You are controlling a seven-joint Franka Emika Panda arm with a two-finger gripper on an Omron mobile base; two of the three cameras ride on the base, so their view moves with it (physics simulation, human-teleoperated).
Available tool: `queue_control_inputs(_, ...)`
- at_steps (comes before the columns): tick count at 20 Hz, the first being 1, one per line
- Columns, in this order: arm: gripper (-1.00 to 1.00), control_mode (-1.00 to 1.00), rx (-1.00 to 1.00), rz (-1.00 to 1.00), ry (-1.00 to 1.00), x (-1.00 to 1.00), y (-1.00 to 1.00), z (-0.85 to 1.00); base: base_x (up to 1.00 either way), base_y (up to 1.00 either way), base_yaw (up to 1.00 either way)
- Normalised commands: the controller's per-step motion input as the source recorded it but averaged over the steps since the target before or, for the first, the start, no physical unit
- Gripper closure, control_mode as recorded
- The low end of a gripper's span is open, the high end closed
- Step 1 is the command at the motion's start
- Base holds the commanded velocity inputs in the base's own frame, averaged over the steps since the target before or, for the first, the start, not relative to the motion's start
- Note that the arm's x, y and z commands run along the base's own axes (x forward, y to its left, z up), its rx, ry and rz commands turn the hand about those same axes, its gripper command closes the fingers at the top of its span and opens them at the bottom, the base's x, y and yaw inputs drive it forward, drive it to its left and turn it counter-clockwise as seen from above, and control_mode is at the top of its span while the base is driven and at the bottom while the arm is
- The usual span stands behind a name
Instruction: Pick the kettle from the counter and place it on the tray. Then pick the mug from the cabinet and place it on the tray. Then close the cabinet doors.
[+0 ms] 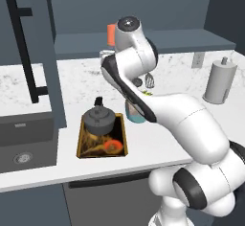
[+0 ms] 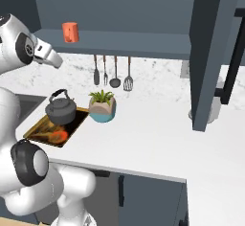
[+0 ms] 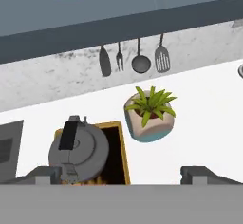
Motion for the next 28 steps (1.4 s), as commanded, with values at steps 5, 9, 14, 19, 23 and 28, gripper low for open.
queue_control_inputs(5, -1.00, -1.00, 0.00, 0.25, -0.13, 0.66, -0.31, 0.65, 0.00, 0.00, 0.00)
queue_control_inputs(9, -1.00, -1.00, 0.00, 0.27, -0.15, 0.59, -0.23, 0.46, 0.00, 0.00, 0.00)
queue_control_inputs(14, -1.00, -1.00, 0.00, 0.07, -0.11, 0.34, 0.00, 0.14, 0.00, 0.00, 0.00)
queue_control_inputs(19, -1.00, -1.00, -0.01, 0.00, -0.01, 0.32, 0.11, 0.00, 0.00, 0.00, 0.00)
queue_control_inputs(23, -1.00, -1.00, -0.02, 0.00, 0.01, 0.38, 0.22, 0.00, 0.00, 0.00, 0.00)
queue_control_inputs(28, -1.00, -1.00, 0.00, 0.00, 0.01, 0.37, 0.08, 0.00, 0.00, 0.00, 0.00)
